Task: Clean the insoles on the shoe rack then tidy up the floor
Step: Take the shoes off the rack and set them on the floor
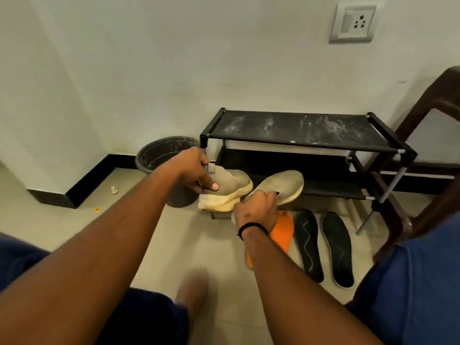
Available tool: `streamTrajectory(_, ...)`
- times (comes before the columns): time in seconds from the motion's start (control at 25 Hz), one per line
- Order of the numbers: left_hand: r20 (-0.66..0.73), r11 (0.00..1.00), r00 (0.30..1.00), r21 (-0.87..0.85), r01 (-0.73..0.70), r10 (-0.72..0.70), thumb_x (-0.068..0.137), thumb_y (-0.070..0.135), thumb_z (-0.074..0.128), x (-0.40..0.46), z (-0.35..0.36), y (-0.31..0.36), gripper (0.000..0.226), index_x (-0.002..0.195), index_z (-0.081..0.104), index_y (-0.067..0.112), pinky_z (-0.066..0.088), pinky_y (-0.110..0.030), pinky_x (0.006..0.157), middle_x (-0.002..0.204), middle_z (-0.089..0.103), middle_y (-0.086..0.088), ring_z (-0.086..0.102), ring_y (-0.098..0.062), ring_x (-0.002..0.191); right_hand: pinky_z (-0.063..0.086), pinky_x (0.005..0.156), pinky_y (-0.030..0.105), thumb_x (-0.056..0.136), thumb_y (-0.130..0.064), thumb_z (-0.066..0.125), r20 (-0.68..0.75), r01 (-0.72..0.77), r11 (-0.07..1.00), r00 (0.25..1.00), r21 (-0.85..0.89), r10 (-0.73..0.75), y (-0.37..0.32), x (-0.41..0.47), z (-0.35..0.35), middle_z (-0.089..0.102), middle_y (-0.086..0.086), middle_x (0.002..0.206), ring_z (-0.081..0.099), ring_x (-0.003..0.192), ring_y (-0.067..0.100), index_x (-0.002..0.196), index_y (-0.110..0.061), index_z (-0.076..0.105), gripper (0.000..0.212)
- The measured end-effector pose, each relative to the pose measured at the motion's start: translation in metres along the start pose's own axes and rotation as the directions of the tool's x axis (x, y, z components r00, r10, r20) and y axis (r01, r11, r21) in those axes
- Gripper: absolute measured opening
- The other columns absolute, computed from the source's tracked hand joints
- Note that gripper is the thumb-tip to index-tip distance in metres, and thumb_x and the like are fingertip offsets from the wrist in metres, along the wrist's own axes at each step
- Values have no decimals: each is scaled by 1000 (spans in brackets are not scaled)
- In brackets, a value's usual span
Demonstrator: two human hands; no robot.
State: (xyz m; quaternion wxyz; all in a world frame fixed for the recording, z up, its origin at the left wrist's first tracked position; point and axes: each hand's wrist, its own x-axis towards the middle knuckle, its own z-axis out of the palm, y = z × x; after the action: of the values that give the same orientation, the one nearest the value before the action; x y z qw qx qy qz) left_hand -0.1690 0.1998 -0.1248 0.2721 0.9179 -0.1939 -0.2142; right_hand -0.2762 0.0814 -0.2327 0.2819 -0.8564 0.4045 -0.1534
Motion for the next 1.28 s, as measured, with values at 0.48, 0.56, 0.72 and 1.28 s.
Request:
streamTrajectory(0.48,281,903,860,68,425,-426,67,-1,83,-10,-90,-94,43,106,68,-13,64,-34,67,91,72,-31,73,-36,69,59,51,30,81,-6,74,827,406,913,499,42,-260,-121,-9,-2,67,15,81,66,58,25,85,-3,66,10)
streamTrajectory(0.56,196,888,869,25,459,-455,74,-8,80,0,-69,-128,32,102,67,-14,64,-37,70,83,72,-30,73,-36,66,61,64,37,80,-6,74,802,480,876,503,51,-322,-120,-22,39,68,16,89,69,71,29,88,-4,65,12)
streamTrajectory(0.72,-55,850,858,115,514,-511,83,17,81,25,-13,-181,25,82,65,-2,51,-17,54,62,70,-9,61,-12,48,54,85,36,83,-38,70,681,588,809,593,-2,-429,-96,-53,126,65,9,115,64,103,31,114,-16,63,38)
streamTrajectory(1.28,-36,854,915,345,389,-402,90,30,73,52,53,-174,46,126,59,5,53,-35,96,106,63,-11,63,-25,99,49,63,26,88,-56,58,695,-432,803,718,410,32,-47,-42,197,66,0,87,62,79,19,93,-19,67,39)
